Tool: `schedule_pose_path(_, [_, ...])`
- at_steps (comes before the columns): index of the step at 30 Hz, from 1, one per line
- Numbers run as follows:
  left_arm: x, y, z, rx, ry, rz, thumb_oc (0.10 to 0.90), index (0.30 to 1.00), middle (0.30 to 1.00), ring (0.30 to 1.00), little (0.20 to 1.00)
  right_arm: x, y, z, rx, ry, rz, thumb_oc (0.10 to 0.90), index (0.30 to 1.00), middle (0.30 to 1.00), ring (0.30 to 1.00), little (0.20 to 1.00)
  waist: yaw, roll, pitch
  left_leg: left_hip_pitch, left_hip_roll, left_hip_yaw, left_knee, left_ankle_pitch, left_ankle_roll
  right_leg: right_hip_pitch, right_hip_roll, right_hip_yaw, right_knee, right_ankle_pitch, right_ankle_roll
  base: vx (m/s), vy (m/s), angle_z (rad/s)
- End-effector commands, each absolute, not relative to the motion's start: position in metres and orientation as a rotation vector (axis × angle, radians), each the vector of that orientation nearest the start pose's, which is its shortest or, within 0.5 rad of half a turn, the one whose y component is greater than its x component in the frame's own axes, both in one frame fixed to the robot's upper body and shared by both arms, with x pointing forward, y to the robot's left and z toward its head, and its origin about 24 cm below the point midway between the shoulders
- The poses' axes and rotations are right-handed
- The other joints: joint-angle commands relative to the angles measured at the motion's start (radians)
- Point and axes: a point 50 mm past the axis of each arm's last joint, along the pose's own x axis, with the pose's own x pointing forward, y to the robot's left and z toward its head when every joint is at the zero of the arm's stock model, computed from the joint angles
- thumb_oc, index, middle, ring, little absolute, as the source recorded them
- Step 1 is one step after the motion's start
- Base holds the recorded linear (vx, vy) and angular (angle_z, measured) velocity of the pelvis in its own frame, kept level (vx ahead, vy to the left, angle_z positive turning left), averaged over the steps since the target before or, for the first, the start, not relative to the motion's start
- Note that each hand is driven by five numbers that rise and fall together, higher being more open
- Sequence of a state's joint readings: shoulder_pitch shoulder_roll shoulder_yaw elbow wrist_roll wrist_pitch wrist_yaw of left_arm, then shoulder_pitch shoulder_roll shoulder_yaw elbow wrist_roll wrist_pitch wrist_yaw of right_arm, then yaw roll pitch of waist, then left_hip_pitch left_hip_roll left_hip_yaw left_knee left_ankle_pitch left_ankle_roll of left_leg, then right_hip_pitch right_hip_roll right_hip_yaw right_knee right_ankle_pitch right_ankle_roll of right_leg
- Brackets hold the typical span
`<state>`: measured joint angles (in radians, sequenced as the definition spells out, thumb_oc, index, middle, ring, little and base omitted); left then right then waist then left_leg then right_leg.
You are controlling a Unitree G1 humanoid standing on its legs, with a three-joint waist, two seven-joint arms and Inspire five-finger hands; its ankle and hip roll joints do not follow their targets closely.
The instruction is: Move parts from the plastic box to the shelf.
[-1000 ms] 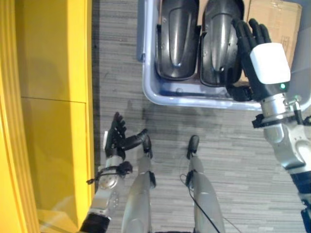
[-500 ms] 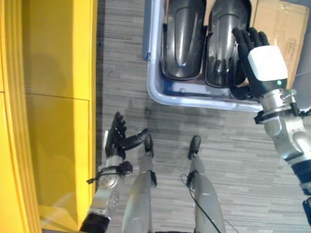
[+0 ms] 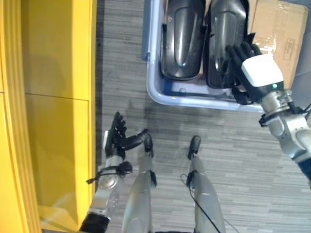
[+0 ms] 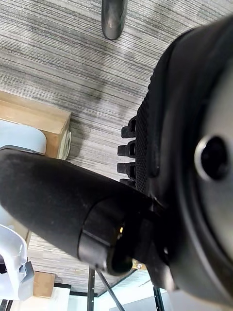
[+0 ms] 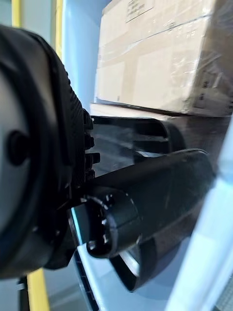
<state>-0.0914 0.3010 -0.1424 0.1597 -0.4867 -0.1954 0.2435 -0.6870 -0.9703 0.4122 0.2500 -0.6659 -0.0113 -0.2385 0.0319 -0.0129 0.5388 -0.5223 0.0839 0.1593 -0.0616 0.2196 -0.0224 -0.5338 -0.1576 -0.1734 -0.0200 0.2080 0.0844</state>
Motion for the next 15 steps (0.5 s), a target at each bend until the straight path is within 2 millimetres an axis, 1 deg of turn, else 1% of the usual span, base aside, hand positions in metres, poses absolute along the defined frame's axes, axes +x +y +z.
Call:
schedule_pose_path(1, [0.259, 0.207, 0.058, -0.144, -0.154, 0.159, 0.9, 1.0, 1.0, 1.0, 1.0, 0.336, -0.244, 0.266, -1.761, -0.621, -0.283, 0.9, 1.0, 1.0, 1.0, 1.0, 0.006, -0.031, -0.021, 0.06, 0.036, -0.041, 0.043, -0.066, -0.068, 0.049, -0.069, -0.01, 0.112, -0.06, 0.08, 0.0, 0.0, 0.0])
schedule_pose_path(6, [0.259, 0.209, 0.058, -0.14, -0.152, 0.168, 0.9, 1.0, 1.0, 1.0, 1.0, 0.325, -0.243, 0.271, -1.761, -0.672, -0.295, 0.9, 1.0, 1.0, 1.0, 1.0, 0.001, -0.036, -0.019, 0.061, 0.036, -0.041, 0.043, -0.063, -0.068, 0.05, -0.068, -0.009, 0.11, -0.055, 0.079, 0.0, 0.0, 0.0])
schedule_pose_path(8, [0.258, 0.209, 0.058, -0.138, -0.152, 0.164, 0.9, 1.0, 1.0, 1.0, 1.0, 0.323, -0.243, 0.269, -1.759, -0.676, -0.289, 0.9, 1.0, 1.0, 1.0, 1.0, 0.0, -0.038, -0.021, 0.061, 0.036, -0.041, 0.045, -0.064, -0.068, 0.05, -0.069, -0.01, 0.111, -0.053, 0.08, 0.0, 0.0, 0.0])
schedule_pose_path(12, [0.259, 0.208, 0.06, -0.139, -0.159, 0.158, 0.9, 1.0, 1.0, 1.0, 1.0, 0.322, -0.242, 0.271, -1.742, -0.692, -0.314, 0.9, 1.0, 1.0, 1.0, 1.0, 0.0, -0.035, -0.024, 0.062, 0.036, -0.038, 0.04, -0.061, -0.069, 0.049, -0.071, -0.01, 0.108, -0.052, 0.081, 0.0, 0.0, 0.0])
schedule_pose_path(13, [0.258, 0.208, 0.059, -0.139, -0.155, 0.161, 0.9, 1.0, 1.0, 1.0, 1.0, 0.322, -0.24, 0.271, -1.733, -0.697, -0.318, 0.9, 1.0, 1.0, 1.0, 1.0, 0.001, -0.033, -0.023, 0.067, 0.035, -0.04, 0.039, -0.066, -0.07, 0.056, -0.071, -0.013, 0.11, -0.059, 0.083, 0.0, 0.0, 0.0])
schedule_pose_path(15, [0.259, 0.207, 0.059, -0.144, -0.158, 0.164, 0.9, 1.0, 1.0, 1.0, 1.0, 0.323, -0.236, 0.27, -1.702, -0.714, -0.322, 0.9, 1.0, 1.0, 1.0, 1.0, 0.003, -0.032, -0.025, 0.064, 0.034, -0.04, 0.037, -0.061, -0.067, 0.053, -0.07, -0.012, 0.106, -0.053, 0.082, 0.0, 0.0, 0.0])
